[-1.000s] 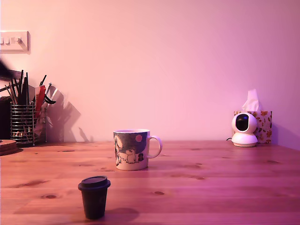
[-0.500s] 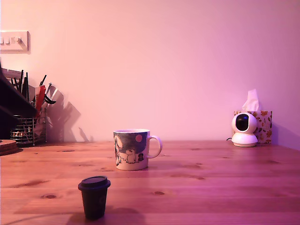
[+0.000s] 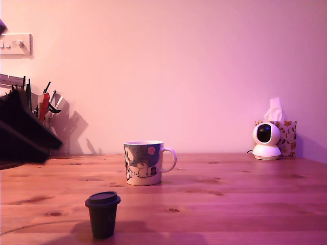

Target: Pick up the coffee capsules on the table and drop them inside the coffee cup

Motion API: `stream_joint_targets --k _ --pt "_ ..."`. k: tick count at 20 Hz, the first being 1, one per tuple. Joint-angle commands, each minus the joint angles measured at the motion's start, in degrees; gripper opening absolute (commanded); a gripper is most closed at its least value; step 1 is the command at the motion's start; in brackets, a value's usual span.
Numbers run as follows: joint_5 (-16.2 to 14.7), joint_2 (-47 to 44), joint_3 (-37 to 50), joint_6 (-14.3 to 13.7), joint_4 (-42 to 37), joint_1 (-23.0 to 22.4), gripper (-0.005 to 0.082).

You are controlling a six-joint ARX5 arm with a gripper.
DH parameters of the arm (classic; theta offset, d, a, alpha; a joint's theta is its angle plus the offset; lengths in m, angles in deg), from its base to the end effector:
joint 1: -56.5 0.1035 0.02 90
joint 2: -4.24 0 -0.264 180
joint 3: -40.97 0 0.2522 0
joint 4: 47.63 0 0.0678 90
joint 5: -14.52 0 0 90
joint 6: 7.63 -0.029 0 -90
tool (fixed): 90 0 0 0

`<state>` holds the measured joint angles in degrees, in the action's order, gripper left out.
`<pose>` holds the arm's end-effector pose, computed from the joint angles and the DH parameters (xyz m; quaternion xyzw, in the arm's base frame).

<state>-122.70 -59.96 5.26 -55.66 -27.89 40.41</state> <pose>0.1719 -0.0717 0.1556 0.2161 0.1646 -0.5977 0.7543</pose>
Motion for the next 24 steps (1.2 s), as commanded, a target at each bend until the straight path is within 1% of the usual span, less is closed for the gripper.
stream_joint_targets --k 1,7,11,18,21,23,24 --pt "-0.61 -2.73 0.85 0.07 -2.08 -0.15 0.0475" --pt "-3.10 -11.74 0.85 0.07 -8.26 -0.15 0.0475" --pt "-4.20 -16.70 0.85 0.09 -8.90 -0.20 0.0475" --pt "-4.31 -18.14 0.85 0.07 -7.37 -0.20 0.0475" --pt "-6.86 -19.06 0.85 0.33 -7.04 -0.20 0.0475" --pt "-7.93 -19.87 0.85 0.79 -7.08 -0.20 0.0475" --pt "-7.96 -20.22 0.85 1.42 -7.08 -0.20 0.0475"
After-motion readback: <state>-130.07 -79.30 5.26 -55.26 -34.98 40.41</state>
